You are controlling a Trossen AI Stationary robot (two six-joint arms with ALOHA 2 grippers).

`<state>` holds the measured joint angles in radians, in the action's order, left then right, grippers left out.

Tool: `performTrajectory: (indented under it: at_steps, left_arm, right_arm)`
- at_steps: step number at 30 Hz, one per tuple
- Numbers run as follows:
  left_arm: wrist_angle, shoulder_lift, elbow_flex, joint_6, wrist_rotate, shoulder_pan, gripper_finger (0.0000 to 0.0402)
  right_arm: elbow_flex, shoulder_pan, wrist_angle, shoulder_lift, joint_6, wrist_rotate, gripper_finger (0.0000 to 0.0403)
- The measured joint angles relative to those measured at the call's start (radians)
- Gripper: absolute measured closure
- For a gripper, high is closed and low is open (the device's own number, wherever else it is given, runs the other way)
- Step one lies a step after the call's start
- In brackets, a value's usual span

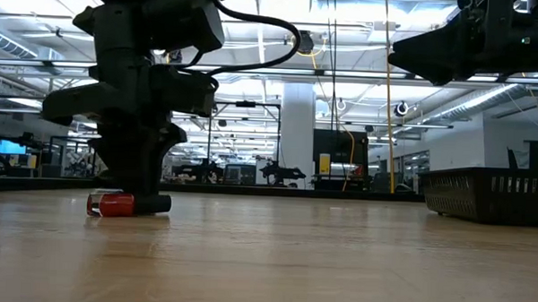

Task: Pick & Place Nail Polish
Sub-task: Put the dark blue nail polish into the black basket

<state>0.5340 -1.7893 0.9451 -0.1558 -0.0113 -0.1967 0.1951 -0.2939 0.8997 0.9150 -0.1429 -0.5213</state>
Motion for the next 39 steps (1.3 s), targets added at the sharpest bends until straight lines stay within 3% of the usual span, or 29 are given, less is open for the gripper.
performTrajectory:
  at_steps: [3,7,11,17,25,31,35,39]
  left_arm:
    - [-0.008,0.014,0.010,0.006,-0.019,0.000,0.0362]
    - [-0.007,0.055,0.044,0.074,-0.132,0.005,0.0360]
    - [-0.269,0.135,0.058,0.217,-0.156,0.022,0.0364]
    - [-0.658,0.151,0.054,0.424,0.014,0.093,0.0364]
    - [-0.993,0.152,0.055,0.462,0.315,0.211,0.0364]
    - [-1.124,0.125,0.056,0.449,0.405,0.255,0.0364]
    - [-1.286,0.046,0.058,0.399,0.470,0.266,0.0364]
    - [-1.394,-0.037,0.057,0.356,0.497,0.275,0.0364]
  right_arm:
    - [0.000,0.000,0.000,0.000,0.000,0.000,0.0190]
    - [0.000,0.000,-0.003,0.000,-0.008,-0.002,0.0190]
    - [0.000,0.000,-0.025,0.000,-0.003,-0.008,0.0190]
    - [0.000,0.020,-0.051,0.000,0.042,-0.006,0.0190]
    - [0.000,0.057,-0.078,0.040,0.079,-0.002,0.0190]
    - [0.001,0.089,0.004,0.148,0.078,0.035,0.0190]
    - [0.004,0.114,0.126,0.244,0.084,0.124,0.0190]
    - [0.023,0.124,0.217,0.327,0.084,0.135,0.0190]
